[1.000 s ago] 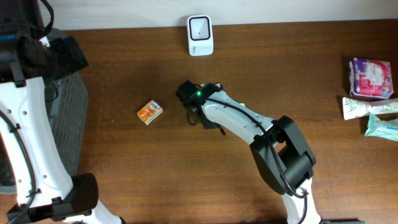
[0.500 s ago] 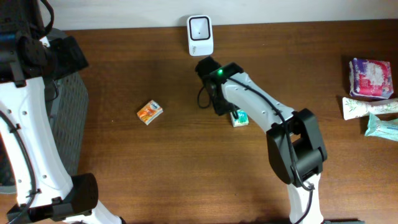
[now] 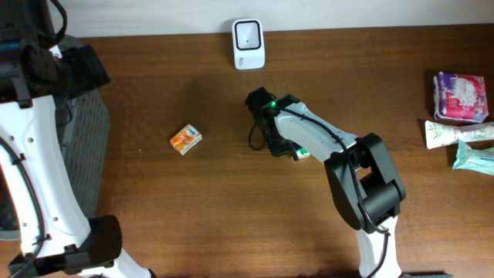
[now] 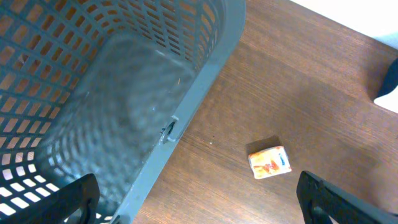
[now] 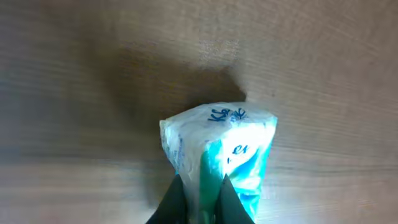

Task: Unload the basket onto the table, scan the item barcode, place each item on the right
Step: 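Grasp the blue Kleenex tissue pack with the right gripper, then lift the blue tissue pack and hold its barcode to the scanner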

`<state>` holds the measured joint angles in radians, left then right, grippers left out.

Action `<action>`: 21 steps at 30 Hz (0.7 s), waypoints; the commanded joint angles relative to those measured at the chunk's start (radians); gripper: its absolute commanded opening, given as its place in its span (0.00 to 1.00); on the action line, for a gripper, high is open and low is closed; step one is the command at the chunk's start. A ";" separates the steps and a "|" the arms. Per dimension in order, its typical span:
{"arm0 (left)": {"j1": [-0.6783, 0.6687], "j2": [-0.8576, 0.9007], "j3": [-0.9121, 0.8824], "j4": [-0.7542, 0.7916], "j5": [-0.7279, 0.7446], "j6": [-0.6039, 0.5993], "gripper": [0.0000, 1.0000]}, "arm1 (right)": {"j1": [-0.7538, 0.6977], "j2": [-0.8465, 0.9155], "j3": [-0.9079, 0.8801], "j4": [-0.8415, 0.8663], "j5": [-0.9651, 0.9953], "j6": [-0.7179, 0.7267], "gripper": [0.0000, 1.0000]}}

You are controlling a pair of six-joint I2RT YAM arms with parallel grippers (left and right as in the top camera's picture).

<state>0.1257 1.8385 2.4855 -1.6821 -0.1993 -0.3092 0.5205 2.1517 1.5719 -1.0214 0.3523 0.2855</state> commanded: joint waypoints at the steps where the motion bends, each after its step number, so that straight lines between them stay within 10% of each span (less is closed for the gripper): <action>1: 0.002 -0.008 0.013 0.000 -0.007 0.012 0.99 | -0.005 -0.002 0.146 -0.087 -0.177 0.003 0.04; 5: 0.002 -0.008 0.013 0.001 -0.007 0.012 0.99 | -0.063 -0.002 0.294 -0.130 -0.749 -0.135 0.04; 11: 0.002 -0.008 0.013 0.000 -0.007 0.012 0.99 | -0.137 0.000 0.059 0.143 -1.261 -0.145 0.04; 18: 0.002 -0.008 0.013 0.001 -0.007 0.012 0.99 | -0.255 0.000 -0.171 0.314 -1.063 0.047 0.06; 21: 0.002 -0.008 0.013 0.001 -0.007 0.012 0.99 | -0.352 -0.005 -0.089 0.138 -1.050 -0.097 0.36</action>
<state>0.1257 1.8385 2.4855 -1.6829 -0.1993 -0.3088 0.2478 2.1578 1.4258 -0.7757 -0.7971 0.2882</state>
